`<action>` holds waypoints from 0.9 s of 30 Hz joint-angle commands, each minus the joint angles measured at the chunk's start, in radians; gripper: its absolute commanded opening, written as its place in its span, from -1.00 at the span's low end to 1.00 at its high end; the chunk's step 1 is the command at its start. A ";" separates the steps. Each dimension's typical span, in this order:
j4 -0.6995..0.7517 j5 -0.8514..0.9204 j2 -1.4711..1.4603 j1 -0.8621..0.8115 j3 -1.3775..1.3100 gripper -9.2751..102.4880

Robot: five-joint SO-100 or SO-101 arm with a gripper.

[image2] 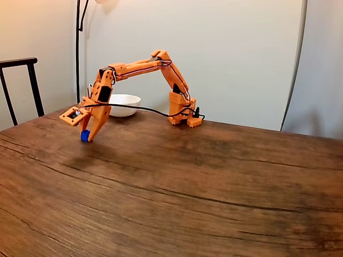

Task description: Grasp the cube and drop it in the bowl

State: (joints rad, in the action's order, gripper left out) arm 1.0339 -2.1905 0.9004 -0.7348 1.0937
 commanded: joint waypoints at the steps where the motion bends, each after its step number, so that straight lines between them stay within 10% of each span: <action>1: 0.072 -0.018 0.067 0.009 -0.094 -0.75; 27: 0.727 -0.176 0.103 -0.126 -0.874 -0.75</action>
State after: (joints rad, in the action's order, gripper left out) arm 1.7012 -2.3562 0.9143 -0.8360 0.2915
